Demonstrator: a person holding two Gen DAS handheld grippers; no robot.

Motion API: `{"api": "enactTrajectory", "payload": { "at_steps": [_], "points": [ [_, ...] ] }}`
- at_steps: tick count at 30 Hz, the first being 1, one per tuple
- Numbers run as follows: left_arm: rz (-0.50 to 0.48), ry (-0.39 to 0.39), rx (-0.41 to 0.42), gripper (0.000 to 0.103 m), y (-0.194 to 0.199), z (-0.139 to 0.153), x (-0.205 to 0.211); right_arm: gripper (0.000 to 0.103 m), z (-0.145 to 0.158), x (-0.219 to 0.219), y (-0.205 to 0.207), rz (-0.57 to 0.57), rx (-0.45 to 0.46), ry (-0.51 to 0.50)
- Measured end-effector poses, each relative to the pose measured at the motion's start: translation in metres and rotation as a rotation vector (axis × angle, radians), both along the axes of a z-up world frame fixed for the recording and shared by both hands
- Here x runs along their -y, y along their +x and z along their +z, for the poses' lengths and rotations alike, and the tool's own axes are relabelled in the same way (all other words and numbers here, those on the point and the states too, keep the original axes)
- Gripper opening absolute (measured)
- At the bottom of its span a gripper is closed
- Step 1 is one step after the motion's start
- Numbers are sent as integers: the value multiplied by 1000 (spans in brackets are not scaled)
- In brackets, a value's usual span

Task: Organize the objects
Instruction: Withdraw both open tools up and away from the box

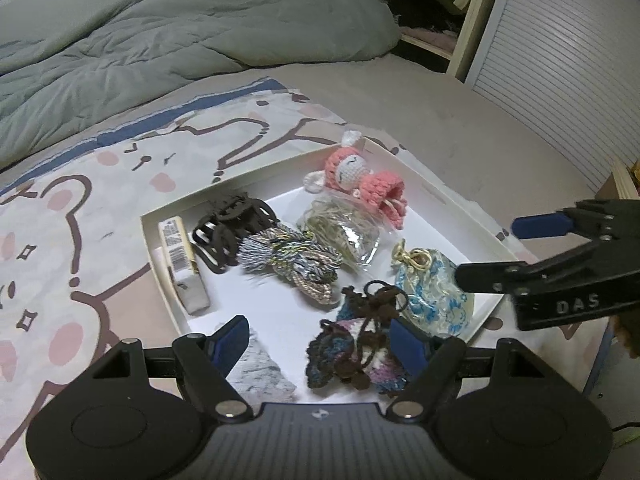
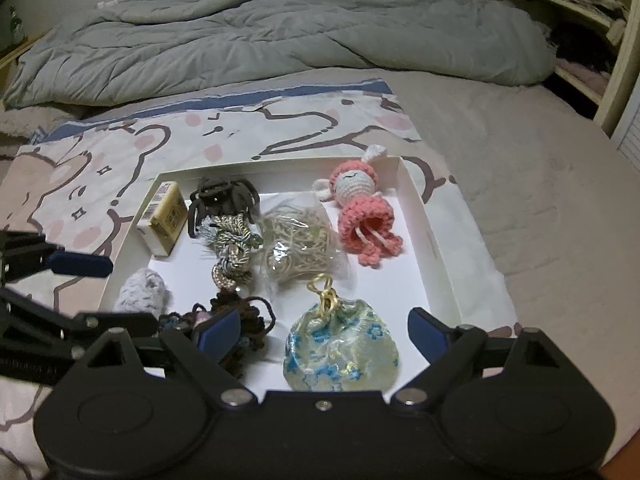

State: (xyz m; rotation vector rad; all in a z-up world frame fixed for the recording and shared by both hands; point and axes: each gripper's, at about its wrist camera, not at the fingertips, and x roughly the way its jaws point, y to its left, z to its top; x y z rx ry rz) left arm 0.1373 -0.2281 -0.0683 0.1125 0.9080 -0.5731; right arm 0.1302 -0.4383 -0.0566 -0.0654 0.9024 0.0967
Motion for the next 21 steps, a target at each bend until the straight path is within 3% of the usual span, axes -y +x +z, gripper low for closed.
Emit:
{"api": "enactTrajectory", "payload": {
  "at_steps": [6, 12, 16, 21],
  "points": [
    [37, -16, 32, 81, -1, 22, -19, 92, 17, 0, -14, -33, 48, 6],
    [89, -30, 98, 95, -15, 55, -43, 98, 44, -13, -32, -51, 129, 23],
    [116, -12, 137, 101, -28, 72, -58, 99, 54, -26, -43, -55, 143, 46],
    [151, 32, 180, 103, -44, 83, -75, 99, 60, -42, -61, -68, 162, 7]
  ]
}}
